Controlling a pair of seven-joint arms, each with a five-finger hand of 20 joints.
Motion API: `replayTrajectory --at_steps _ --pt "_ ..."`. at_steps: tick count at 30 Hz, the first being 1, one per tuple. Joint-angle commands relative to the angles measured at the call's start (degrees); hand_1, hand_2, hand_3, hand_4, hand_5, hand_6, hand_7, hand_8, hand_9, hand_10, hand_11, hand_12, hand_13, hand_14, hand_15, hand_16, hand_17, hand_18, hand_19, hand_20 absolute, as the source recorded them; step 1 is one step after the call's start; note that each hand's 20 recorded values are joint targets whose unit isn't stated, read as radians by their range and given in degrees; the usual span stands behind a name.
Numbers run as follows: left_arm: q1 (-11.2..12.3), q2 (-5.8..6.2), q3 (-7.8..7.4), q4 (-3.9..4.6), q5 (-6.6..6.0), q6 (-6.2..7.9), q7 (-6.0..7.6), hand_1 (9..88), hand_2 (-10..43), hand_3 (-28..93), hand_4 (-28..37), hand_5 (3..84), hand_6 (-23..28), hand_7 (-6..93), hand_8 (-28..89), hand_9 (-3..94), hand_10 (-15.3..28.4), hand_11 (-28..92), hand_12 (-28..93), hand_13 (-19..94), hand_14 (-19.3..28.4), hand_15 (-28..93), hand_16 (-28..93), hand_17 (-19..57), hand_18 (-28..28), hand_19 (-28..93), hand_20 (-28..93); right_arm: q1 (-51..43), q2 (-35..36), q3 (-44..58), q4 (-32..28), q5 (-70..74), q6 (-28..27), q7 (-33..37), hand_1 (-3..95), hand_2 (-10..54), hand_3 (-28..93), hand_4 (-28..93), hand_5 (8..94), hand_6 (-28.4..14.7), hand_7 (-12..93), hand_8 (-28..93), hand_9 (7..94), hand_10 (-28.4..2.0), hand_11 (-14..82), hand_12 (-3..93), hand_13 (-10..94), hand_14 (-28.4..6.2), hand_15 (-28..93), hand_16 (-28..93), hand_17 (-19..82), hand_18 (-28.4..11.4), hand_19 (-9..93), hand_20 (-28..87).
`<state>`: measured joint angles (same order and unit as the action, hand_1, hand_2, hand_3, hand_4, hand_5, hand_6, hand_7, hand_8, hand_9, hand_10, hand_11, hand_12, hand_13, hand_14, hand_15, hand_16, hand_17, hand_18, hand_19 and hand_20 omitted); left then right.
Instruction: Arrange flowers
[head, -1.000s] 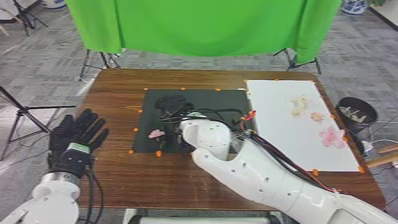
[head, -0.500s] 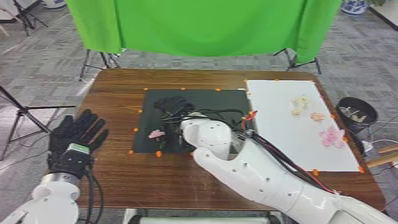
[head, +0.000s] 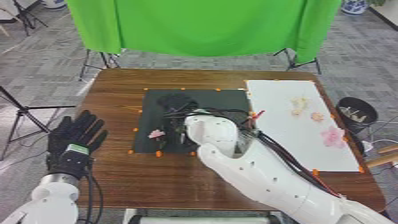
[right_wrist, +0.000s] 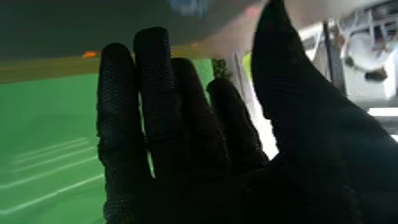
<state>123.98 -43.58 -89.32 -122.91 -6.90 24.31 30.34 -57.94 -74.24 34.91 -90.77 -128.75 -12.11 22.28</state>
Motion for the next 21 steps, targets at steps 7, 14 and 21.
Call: replayTrajectory --at_steps 7,14,21 --pt "2.6 -0.10 -1.71 -1.29 1.54 -0.49 2.43 31.4 16.3 72 -28.3 45.5 9.6 23.3 -13 39.5 15.3 29 10 29 16.6 48 -11 -6.8 15.7 44 8 -13.9 23.9 25.0 -22.1 4.2 -3.6 10.9 36.6 -5.6 81 -28 47.0 -4.5 13 -13 50.0 -16.5 10.8 11.6 50 -15.1 37 14 23 -21.1 65 17" --pt "4.4 0.44 -3.21 -1.89 0.90 -0.47 4.04 31.2 16.3 72 -28.3 45.5 9.5 23.3 -13 39.3 15.2 28 10 28 16.5 48 -11 -6.8 15.7 44 8 -29.5 32.9 43.4 -28.7 5.9 -12.9 17.4 42.1 -9.5 80 -28 42.1 -6.1 12 -12 46.6 -17.3 10.1 12.1 45 -16.2 34 14 22 -21.6 63 15" --pt "5.0 0.43 -2.98 -2.18 0.11 -0.10 4.70 31.3 16.3 72 -28.3 45.5 9.4 23.3 -13 39.4 15.2 28 10 28 16.5 48 -11 -6.8 15.7 44 8 -38.4 33.5 52.9 -27.3 6.9 -13.4 23.1 41.6 -9.5 79 -28 36.5 -7.7 9 -10 40.1 -19.1 9.1 12.5 35 -18.5 31 13 18 -22.8 61 15"
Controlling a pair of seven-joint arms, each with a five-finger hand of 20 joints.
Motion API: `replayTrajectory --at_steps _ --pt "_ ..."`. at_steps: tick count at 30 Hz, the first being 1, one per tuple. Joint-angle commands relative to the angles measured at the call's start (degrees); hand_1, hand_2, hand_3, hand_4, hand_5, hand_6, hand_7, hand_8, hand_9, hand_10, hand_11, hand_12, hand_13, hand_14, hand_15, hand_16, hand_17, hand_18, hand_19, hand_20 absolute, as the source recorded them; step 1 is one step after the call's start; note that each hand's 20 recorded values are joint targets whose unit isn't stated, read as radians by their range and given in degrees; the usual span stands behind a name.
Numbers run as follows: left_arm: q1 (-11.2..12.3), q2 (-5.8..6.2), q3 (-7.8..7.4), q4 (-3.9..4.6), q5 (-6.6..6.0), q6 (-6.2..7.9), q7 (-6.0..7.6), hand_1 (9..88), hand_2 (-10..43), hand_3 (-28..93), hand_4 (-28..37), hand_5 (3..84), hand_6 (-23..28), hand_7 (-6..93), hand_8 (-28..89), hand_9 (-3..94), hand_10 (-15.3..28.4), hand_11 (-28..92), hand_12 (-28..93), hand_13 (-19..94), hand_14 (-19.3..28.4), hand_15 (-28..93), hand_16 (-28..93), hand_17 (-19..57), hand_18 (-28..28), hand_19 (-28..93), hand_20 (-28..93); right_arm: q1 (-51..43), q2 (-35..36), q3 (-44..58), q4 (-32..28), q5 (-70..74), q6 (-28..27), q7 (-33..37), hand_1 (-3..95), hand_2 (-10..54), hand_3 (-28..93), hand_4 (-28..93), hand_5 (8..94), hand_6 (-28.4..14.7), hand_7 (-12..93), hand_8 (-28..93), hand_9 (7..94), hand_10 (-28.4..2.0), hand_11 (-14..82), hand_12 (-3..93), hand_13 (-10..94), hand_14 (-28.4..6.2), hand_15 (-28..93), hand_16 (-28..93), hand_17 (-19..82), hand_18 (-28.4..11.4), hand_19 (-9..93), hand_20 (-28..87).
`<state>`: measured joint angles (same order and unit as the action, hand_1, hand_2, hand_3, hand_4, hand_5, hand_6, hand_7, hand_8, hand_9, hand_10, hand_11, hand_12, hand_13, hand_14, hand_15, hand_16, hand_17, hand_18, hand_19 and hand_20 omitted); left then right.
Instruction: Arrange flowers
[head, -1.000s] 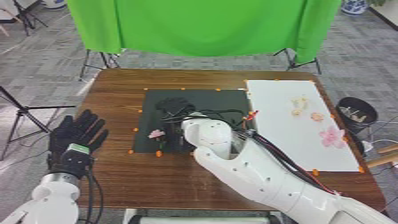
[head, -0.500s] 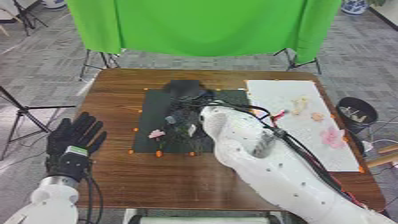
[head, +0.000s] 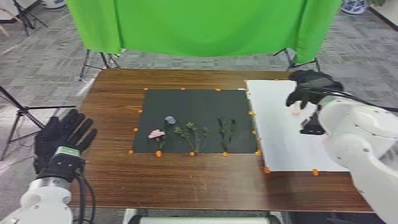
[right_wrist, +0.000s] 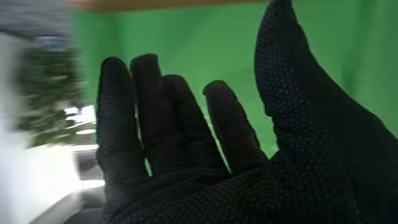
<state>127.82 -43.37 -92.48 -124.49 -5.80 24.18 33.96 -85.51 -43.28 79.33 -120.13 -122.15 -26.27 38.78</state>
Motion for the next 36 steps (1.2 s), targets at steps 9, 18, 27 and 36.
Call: replayTrajectory --at_steps 9,18,27,36 --pt "2.0 0.28 0.04 -0.74 -3.55 -0.16 1.49 31.3 16.4 72 -28.3 45.5 9.5 23.4 -13 39.4 15.3 28 10 28 16.5 48 -11 -6.9 15.7 44 8 -12.1 1.5 10.4 7.7 3.2 -2.9 7.7 41.2 -8.9 78 -28 39.0 -7.7 10 -10 42.4 -18.5 10.4 12.4 38 -17.9 33 13 19 -21.9 63 17" --pt "2.5 -0.61 0.00 -0.97 -2.12 0.33 0.50 31.2 16.7 72 -28.3 45.7 9.6 23.3 -13 39.5 15.3 29 10 29 16.6 48 -11 -6.9 15.7 44 8 -11.8 0.3 9.1 12.2 3.1 -1.7 7.5 44.8 -6.9 75 -28 48.6 -4.5 15 -13 53.9 -15.3 14.0 12.7 48 -15.0 37 13 23 -21.1 70 19" --pt "3.4 -0.76 -0.08 -1.43 -2.75 0.97 0.95 31.3 16.9 72 -28.3 45.8 9.6 23.4 -13 39.6 15.3 29 10 29 16.6 48 -11 -6.7 15.6 44 8 -14.1 0.8 8.4 12.8 -2.4 6.2 4.2 61.9 2.0 57 -28 65.4 -0.2 32 -2 75.5 -9.0 13.3 32.2 60 -8.8 36 30 27 -18.5 71 28" --pt "4.7 -0.63 -1.23 -1.72 -3.06 0.75 1.91 31.3 17.1 72 -28.3 46.0 9.7 23.2 -13 40.0 15.5 28 10 29 16.7 49 -11 -6.7 15.6 44 8 -12.3 3.3 7.7 1.9 -4.3 13.3 0.2 63.4 2.9 58 -28 66.5 0.2 36 0 78.3 -7.8 14.5 37.6 62 -7.3 35 36 28 -18.0 71 34"
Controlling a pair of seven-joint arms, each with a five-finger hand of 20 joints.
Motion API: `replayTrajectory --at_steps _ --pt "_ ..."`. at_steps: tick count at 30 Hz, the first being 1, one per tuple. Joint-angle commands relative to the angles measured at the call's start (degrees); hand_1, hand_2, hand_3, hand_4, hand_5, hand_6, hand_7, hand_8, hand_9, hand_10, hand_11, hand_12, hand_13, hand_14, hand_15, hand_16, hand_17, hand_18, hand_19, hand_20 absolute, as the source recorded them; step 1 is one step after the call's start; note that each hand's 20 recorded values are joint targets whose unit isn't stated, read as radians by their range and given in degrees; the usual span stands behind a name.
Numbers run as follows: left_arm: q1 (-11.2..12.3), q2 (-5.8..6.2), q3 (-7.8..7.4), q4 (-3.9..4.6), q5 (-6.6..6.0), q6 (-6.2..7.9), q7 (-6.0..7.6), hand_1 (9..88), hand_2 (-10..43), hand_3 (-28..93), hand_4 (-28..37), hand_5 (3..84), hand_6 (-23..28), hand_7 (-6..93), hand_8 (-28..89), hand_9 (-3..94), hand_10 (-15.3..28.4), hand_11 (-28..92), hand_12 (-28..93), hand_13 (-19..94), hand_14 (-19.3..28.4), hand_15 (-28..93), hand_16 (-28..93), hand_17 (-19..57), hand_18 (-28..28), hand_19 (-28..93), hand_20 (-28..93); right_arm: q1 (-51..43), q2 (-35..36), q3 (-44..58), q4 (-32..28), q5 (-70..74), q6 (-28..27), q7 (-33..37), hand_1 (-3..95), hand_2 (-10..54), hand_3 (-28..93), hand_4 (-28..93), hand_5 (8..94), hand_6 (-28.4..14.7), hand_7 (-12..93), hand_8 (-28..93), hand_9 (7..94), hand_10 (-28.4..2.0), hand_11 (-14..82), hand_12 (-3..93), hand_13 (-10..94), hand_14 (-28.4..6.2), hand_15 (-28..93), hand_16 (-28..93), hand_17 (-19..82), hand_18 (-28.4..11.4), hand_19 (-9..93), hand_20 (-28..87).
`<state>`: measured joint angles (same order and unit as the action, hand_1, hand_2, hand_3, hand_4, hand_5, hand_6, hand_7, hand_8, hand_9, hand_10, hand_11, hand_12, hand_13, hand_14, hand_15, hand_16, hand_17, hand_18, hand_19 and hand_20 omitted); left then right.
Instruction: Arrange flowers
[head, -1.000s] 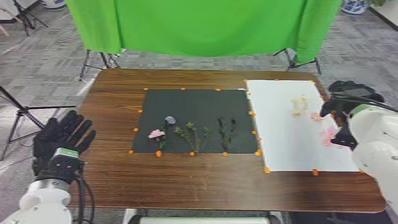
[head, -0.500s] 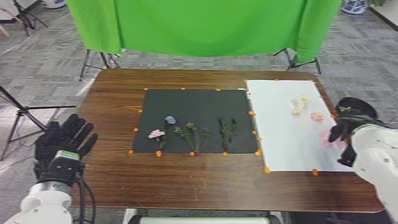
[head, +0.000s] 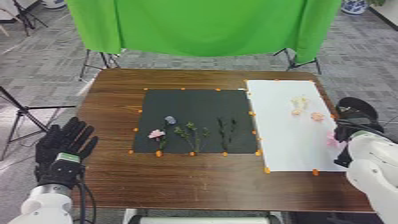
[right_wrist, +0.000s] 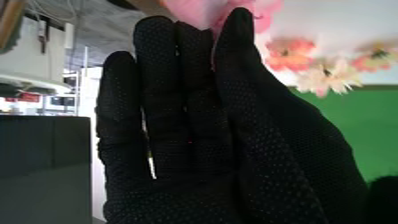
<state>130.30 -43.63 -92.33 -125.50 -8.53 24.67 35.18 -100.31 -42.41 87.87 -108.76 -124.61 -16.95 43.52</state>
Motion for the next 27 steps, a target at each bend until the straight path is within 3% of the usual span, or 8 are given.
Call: replayTrajectory --at_steps 1,8,12,18,21,23,25,27 --pt "2.5 0.10 -1.35 -0.80 -0.99 0.29 1.47 31.2 17.1 72 -28.3 46.0 9.7 23.2 -13 40.0 15.5 28 10 29 16.7 49 -11 -6.7 15.6 44 8 3.8 2.4 -1.8 -10.4 -2.1 4.1 -5.4 63.4 2.9 58 -28 66.5 0.2 36 0 78.3 -7.9 14.6 37.6 62 -7.3 35 36 28 -18.0 71 34" --pt "3.3 0.96 -1.68 -0.91 -1.34 0.36 1.60 31.2 17.1 72 -28.3 46.0 9.7 23.2 -13 39.9 15.3 28 10 29 16.7 49 -11 -6.7 15.6 44 8 16.7 -2.8 -12.4 -13.0 7.8 3.4 -11.5 64.3 2.7 56 -28 66.6 0.1 36 1 78.6 -8.0 14.8 37.9 62 -7.5 36 36 28 -17.8 71 34" --pt "3.1 -0.04 -2.11 -0.90 -0.62 0.77 0.75 31.1 17.1 72 -28.3 46.0 9.7 23.2 -13 39.8 15.4 28 10 29 16.7 49 -11 -6.7 15.6 44 8 24.8 -10.0 -22.3 -11.1 9.4 -1.2 -16.1 63.7 2.7 57 -28 66.5 0.0 36 1 78.4 -7.9 14.7 37.7 62 -7.4 35 36 28 -17.9 72 34" --pt "2.0 -0.41 -1.40 -0.77 0.51 0.80 -0.83 31.1 17.1 72 -28.3 45.9 9.7 23.3 -13 39.9 15.5 28 10 29 16.7 48 -11 -6.7 15.6 44 8 31.9 -19.2 -33.5 -4.1 6.6 -5.2 -20.3 60.4 2.3 62 -28 66.6 0.0 36 -1 78.2 -7.8 14.7 36.9 62 -7.6 36 35 28 -18.8 74 36" --pt "1.9 -0.09 -1.05 -0.74 0.50 0.89 -0.40 31.1 17.1 72 -28.3 46.0 9.7 23.3 -13 40.0 15.5 28 10 29 16.7 48 -11 -6.7 15.6 44 8 33.6 -22.2 -37.1 -1.1 2.4 -6.9 -22.8 59.8 2.1 62 -28 66.8 0.0 36 -2 78.1 -7.9 14.7 36.6 63 -7.7 36 34 29 -19.0 74 36" --pt "0.9 -0.30 -0.55 -0.17 1.00 1.13 -1.35 31.1 17.1 72 -28.3 45.9 9.7 23.3 -13 39.9 15.5 28 10 29 16.7 49 -11 -6.7 15.6 44 8 34.2 -23.1 -39.8 0.7 -1.7 -5.5 -24.9 59.8 2.1 63 -28 66.6 -0.1 35 -2 78.1 -7.9 14.8 36.3 63 -7.8 36 34 28 -19.0 74 36" --pt "1.3 -0.15 -0.55 -0.70 0.75 1.65 -0.90 31.1 17.2 72 -28.3 46.0 9.7 23.2 -13 39.9 15.5 28 10 29 16.7 48 -11 -6.7 15.6 44 8 34.8 -24.9 -40.9 2.5 -4.0 -8.6 -26.1 59.0 1.8 63 -28 66.6 0.0 35 -2 78.1 -7.9 14.9 36.3 63 -7.9 37 34 29 -19.1 74 36" --pt "0.7 -0.23 -0.37 -0.51 0.93 1.47 -1.28 31.0 17.2 72 -28.3 45.9 9.7 23.3 -13 39.9 15.5 28 10 29 16.7 48 -11 -6.8 15.7 44 8 35.2 -25.7 -42.3 3.8 -3.2 -8.8 -25.6 58.9 1.7 63 -28 66.2 0.3 35 -2 77.9 -7.8 14.7 36.2 62 -7.8 37 33 29 -19.1 74 36"
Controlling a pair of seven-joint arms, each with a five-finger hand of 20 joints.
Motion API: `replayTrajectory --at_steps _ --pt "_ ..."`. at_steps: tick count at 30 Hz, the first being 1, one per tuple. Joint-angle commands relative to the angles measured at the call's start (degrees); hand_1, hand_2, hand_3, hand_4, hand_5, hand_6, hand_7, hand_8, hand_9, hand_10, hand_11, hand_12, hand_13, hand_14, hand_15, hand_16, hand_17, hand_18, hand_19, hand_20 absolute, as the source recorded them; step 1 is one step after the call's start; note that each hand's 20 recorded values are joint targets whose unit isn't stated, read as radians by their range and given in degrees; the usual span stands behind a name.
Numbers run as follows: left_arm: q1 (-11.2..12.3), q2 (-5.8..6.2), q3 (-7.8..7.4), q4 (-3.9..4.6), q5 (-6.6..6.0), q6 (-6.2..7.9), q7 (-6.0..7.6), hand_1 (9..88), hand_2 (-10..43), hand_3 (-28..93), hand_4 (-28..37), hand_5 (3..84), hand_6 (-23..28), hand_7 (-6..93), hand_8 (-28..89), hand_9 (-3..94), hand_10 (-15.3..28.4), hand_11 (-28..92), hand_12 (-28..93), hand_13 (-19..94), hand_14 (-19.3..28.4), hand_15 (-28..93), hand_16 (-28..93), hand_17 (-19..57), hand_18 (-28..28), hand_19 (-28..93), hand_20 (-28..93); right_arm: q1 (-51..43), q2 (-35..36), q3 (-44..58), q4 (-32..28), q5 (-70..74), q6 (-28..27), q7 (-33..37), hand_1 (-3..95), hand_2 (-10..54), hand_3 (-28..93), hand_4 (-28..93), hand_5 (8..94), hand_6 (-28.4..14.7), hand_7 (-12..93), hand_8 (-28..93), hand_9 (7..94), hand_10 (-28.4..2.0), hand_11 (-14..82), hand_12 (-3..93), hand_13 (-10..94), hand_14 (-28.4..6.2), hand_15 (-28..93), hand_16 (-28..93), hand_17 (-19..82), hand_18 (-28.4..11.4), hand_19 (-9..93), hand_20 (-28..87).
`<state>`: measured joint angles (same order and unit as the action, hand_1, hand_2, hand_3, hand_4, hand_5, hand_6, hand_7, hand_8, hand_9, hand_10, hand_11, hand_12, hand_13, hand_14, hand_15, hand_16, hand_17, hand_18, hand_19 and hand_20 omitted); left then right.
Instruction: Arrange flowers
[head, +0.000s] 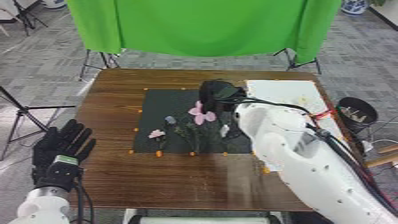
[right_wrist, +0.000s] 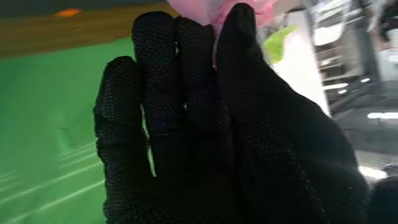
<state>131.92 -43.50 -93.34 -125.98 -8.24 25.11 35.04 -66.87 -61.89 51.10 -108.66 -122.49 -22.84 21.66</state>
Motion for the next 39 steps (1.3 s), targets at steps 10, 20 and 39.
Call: replayTrajectory --at_steps 10,20,39 --pt "-0.8 0.05 0.62 0.26 0.55 0.86 -1.14 31.1 17.2 72 -28.3 45.9 9.8 23.1 -12 39.9 15.5 28 10 29 16.8 48 -11 -6.8 15.7 44 8 2.8 -8.0 -8.4 6.8 -9.0 -5.3 0.8 56.8 1.5 65 -28 65.6 0.0 33 -4 76.5 -8.5 15.1 33.5 62 -8.8 37 32 28 -19.8 74 36" --pt "-0.2 0.25 0.06 0.00 0.14 1.40 -0.96 31.2 17.4 72 -28.3 46.1 9.7 23.0 -13 39.9 15.5 28 10 29 16.7 48 -11 -6.8 15.7 44 8 2.7 -8.1 -8.2 7.1 -8.6 -4.4 1.6 55.1 -3.3 68 -28 64.7 -0.6 31 -5 75.4 -9.5 13.9 31.3 61 -9.2 39 30 28 -20.4 74 35" --pt "-0.1 -1.10 -0.21 -0.29 -0.59 2.03 -0.76 33.0 14.7 72 -28.3 44.1 9.9 23.7 -13 39.0 15.4 29 10 26 16.1 48 -11 -6.7 15.4 44 8 -1.6 -2.5 3.5 0.9 -2.5 -2.4 4.7 41.8 -9.5 81 -28 35.5 -7.8 13 -11 43.8 -16.7 11.6 12.9 49 -14.2 38 15 25 -20.5 71 23"
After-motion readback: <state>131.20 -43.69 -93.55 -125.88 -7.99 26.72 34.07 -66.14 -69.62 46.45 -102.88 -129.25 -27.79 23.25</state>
